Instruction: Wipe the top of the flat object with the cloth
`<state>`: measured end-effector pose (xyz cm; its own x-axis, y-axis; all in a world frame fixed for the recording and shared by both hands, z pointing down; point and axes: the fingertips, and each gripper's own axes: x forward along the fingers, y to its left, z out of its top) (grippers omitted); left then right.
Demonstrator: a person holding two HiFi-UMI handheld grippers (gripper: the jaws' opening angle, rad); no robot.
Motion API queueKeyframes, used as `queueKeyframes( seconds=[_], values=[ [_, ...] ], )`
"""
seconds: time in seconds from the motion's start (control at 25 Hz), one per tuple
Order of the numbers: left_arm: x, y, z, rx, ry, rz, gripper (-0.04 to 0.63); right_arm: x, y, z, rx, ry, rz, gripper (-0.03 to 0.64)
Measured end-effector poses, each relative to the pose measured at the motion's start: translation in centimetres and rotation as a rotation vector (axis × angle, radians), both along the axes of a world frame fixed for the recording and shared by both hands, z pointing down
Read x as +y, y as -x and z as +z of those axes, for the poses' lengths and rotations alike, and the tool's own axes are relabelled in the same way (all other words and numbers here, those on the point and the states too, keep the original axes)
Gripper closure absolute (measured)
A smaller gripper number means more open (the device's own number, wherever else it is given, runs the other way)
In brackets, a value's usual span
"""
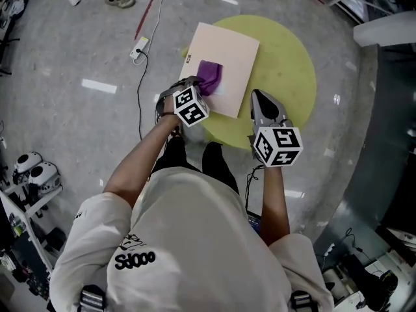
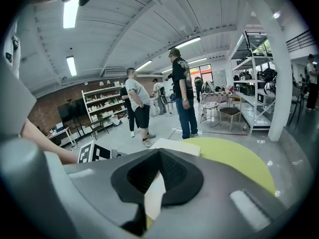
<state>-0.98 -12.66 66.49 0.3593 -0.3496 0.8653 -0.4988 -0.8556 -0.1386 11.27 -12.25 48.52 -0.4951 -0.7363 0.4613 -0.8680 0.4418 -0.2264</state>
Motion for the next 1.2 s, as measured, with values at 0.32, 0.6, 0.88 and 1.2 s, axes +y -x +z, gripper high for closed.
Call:
queueKeyframes(
  seconds=[0.32, 0.6, 0.88, 1.2],
  values=[
    [2.4, -7.7, 0.0, 0.022, 0.023, 0.192, 0.531, 1.8, -4.9, -0.2, 0.016, 0.003, 0.113, 0.607],
    [6.2, -12.3, -0.3, 0.048, 0.045, 0.353, 0.531, 3.1, -7.0, 0.0, 0.017, 0.010, 0.179, 0.607],
    [8.8, -11.4, -0.4, 0.067, 0.066, 0.391, 0.531, 3.6, -6.1, 0.2, 0.006, 0.020, 0.180, 0.607],
    [8.2, -5.4, -0.1, 0.126, 0.093, 0.221, 0.531, 1.7, -2.5, 1.1, -0.015, 0.032, 0.113, 0.607]
  ],
)
